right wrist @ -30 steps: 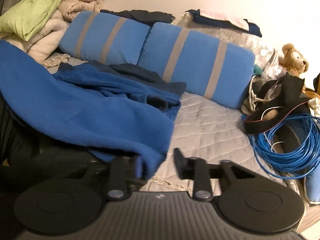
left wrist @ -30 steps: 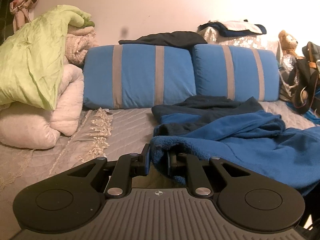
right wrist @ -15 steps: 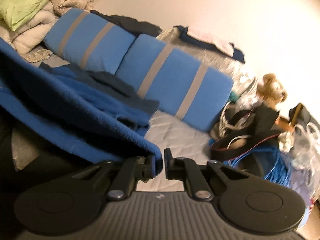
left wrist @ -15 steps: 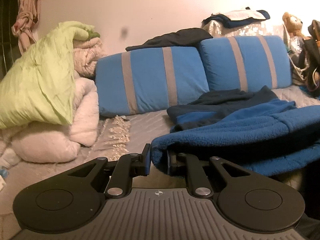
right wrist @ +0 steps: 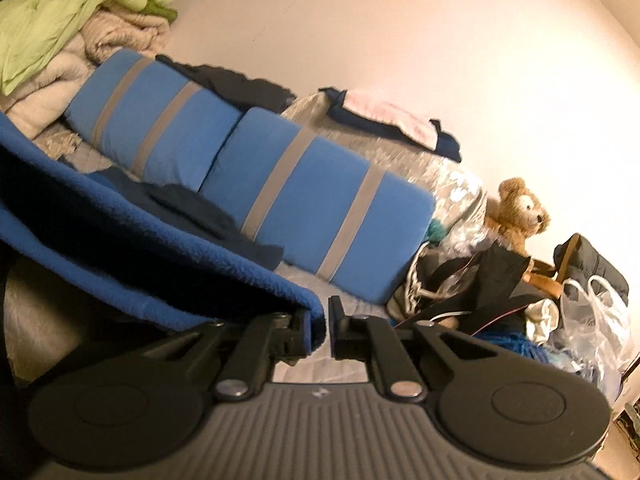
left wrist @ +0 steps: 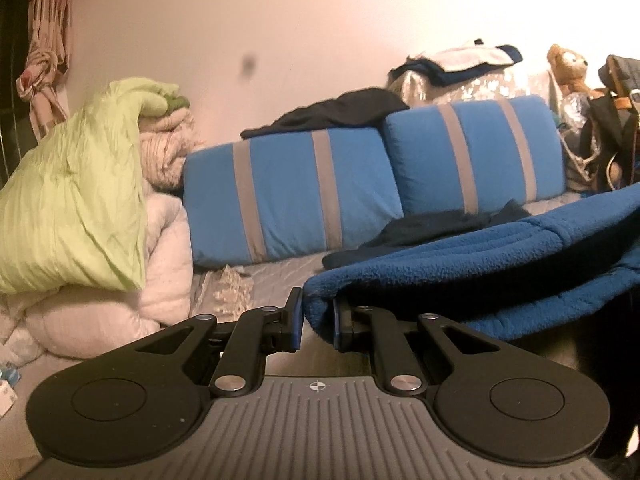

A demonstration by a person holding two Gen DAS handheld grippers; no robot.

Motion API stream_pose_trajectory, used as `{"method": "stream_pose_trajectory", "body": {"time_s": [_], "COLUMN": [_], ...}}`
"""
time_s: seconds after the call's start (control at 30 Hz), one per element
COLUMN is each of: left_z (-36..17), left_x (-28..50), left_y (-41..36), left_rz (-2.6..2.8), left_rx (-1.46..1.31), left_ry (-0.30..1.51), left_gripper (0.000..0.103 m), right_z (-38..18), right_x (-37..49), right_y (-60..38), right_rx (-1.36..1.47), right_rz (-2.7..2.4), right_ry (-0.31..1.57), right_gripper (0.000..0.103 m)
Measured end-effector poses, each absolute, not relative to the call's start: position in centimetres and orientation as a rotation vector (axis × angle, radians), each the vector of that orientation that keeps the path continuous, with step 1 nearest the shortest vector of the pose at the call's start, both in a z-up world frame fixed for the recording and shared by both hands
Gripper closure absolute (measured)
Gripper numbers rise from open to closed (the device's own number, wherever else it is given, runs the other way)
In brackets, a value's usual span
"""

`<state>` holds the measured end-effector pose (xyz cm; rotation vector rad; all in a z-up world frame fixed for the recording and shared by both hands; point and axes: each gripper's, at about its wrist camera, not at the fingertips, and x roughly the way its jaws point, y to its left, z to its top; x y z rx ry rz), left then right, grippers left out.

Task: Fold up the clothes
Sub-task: 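Lift the fleece with both grippers and carry it toward the pillows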

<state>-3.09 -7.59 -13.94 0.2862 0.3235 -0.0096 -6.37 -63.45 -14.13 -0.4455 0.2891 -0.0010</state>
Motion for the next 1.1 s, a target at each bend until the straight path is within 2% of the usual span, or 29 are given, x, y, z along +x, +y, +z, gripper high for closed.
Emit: {"method": "stream_pose_trajectory", "body": {"time_s": [0.43,0.67,0.87,1.1], "left_z": [-10.7,-12.9,-12.6,-12.4], "left_x": [-5.2,0.1,4.2,8.9], "left_y": [-8.2,-7.3,-7.1,-7.7], "left_rz": [-0.014,-0.071,-0.089,-0.080], "left_rx": [0.367,0.453,0.511,0.553], "left_ry": [0.302,0.408,0.418,0.418], "left_gripper": [0.088,0.088,0.088,0.088], "right_z": [-9.6,-9.4,-9.6,-8.8], "right_x": [-7.8,-4.4,-0.1,5.2], "right_y": [-64.0,-63.7,-63.0,-62.9], "right_rx": [-0.480,-0.559,-0.684,-0.700], "right_rz": [0.004,0.116,0.176,0.203], "right_ry": [0.259,0.338,0.353,0.350], "right_gripper": [0.096,0.095,0.092,0.090]}}
